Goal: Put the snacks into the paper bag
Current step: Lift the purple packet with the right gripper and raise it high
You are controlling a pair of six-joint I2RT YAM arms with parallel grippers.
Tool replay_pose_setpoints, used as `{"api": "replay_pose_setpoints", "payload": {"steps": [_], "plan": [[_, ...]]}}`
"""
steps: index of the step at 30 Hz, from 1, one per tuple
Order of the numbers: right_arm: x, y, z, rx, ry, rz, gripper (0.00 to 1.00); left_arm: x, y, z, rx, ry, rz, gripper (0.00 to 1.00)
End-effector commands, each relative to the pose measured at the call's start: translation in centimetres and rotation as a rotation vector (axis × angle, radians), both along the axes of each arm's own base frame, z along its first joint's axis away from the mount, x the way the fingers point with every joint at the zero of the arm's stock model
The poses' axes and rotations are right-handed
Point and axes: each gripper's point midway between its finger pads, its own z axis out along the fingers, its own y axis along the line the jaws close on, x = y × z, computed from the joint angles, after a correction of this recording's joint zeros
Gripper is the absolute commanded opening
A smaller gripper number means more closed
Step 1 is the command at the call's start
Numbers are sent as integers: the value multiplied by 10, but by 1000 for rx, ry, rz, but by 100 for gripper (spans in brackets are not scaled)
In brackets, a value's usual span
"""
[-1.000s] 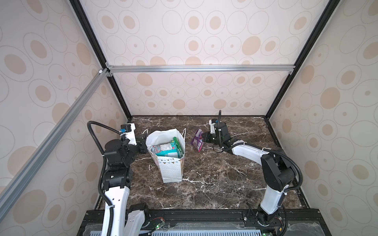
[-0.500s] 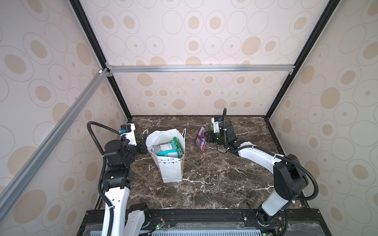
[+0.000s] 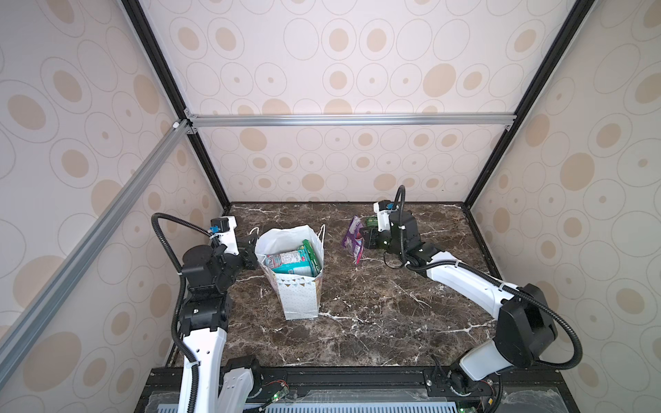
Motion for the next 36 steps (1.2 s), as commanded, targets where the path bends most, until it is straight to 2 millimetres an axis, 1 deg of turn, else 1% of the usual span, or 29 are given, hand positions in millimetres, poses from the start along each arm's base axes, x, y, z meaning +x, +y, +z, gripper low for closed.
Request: {"api": "replay_pose_setpoints", "payload": {"steps": [1, 10, 12, 21, 30, 36], "plan": [[-7, -2, 32, 8, -84, 2, 0, -3, -2, 9, -3, -31, -12, 0], [-18, -8, 65, -9, -152, 4, 0, -3, -2, 9, -3, -33, -11, 0], [-22, -7, 76, -6, -171, 14, 0, -3, -1, 9, -2, -33, -11, 0], [-46, -2, 126, -33, -279, 55, 0, -3, -2, 10, -2, -36, -11, 0], [-66, 0, 167, -31, -368, 80, 0, -3, -2, 10, -5, -37, -12, 0], [-79, 11, 192, -32, -428, 123, 0, -3, -2, 10, -4, -37, -15, 0]]}}
